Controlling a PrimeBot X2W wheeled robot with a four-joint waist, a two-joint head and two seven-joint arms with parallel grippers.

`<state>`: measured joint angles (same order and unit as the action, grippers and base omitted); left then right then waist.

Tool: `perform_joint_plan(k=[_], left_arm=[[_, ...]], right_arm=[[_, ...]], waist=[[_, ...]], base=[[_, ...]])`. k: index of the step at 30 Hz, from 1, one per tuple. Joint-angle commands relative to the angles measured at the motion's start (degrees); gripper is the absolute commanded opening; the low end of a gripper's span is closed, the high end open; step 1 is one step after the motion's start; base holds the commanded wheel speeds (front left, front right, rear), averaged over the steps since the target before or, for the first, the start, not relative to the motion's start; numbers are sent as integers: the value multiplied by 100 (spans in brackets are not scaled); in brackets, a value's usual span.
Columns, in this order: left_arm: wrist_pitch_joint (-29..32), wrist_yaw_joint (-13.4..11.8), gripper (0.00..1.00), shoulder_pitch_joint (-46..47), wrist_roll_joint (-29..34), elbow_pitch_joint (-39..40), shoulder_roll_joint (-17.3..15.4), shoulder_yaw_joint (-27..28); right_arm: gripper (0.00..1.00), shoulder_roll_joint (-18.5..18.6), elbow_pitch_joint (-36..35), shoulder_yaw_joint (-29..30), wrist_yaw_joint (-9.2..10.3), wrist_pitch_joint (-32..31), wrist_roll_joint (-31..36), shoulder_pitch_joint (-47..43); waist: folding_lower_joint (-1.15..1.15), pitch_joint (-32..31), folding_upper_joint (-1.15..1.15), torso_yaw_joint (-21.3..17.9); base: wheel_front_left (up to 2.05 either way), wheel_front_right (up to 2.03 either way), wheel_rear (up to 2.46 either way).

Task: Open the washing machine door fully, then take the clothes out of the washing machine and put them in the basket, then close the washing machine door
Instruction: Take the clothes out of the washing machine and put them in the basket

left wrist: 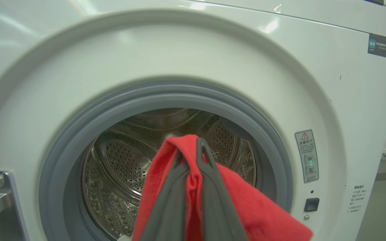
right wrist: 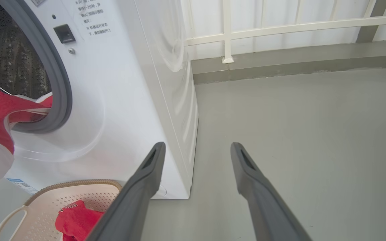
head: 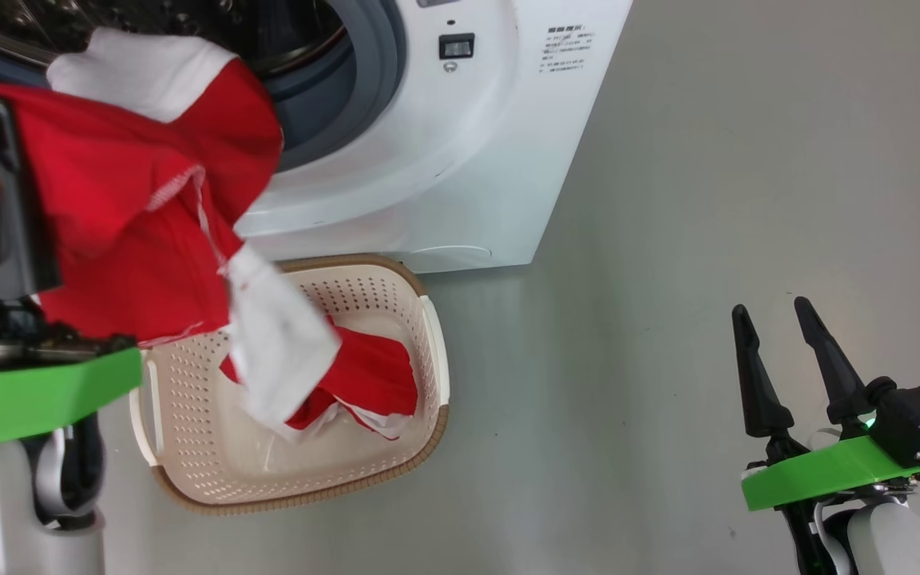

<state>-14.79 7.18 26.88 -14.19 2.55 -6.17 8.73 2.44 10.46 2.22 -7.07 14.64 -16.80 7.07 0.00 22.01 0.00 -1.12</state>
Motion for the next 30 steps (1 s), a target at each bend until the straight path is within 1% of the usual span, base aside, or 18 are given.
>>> perform_joint_plan(k=[1,6,12,17,22,25,27,30], left_arm=[[-21,30,0,-104,41,61,-165,99],[-21,30,0,-324,47,-364,-150,-41],[-21,30,0,-477,35,-1306,-123,-264],[-21,31,0,-310,5,-2089,-176,-509],[-21,31,0,46,-52,-2826,-271,-760],[-21,31,9,285,-65,-3221,-300,-857],[-21,31,17,442,-45,-3493,-325,-929],[-21,31,24,710,-34,-3865,-378,-1063]], right_arm=[[100,43,-143,-142,-42,36,38,-55],[100,43,-163,-163,-42,36,-1,-25],[100,43,-195,-217,-42,36,-53,57],[100,43,-249,-227,-42,36,-77,177],[100,43,-303,-242,-42,36,-43,307],[100,43,-351,-231,-42,36,-21,386],[100,43,-378,-225,-42,36,-4,436],[100,43,-422,-208,-42,36,10,530]], waist=[[0,24,0,-14],[0,137,0,-47],[0,418,0,-68],[0,735,0,-82],[0,1135,0,-74],[0,1364,0,-72],[0,1503,0,-72],[0,1708,0,-75]], base=[[0,0,0],[0,0,0],[0,0,0],[0,0,0],[0,0,0],[0,0,0],[0,0,0],[0,0,0]])
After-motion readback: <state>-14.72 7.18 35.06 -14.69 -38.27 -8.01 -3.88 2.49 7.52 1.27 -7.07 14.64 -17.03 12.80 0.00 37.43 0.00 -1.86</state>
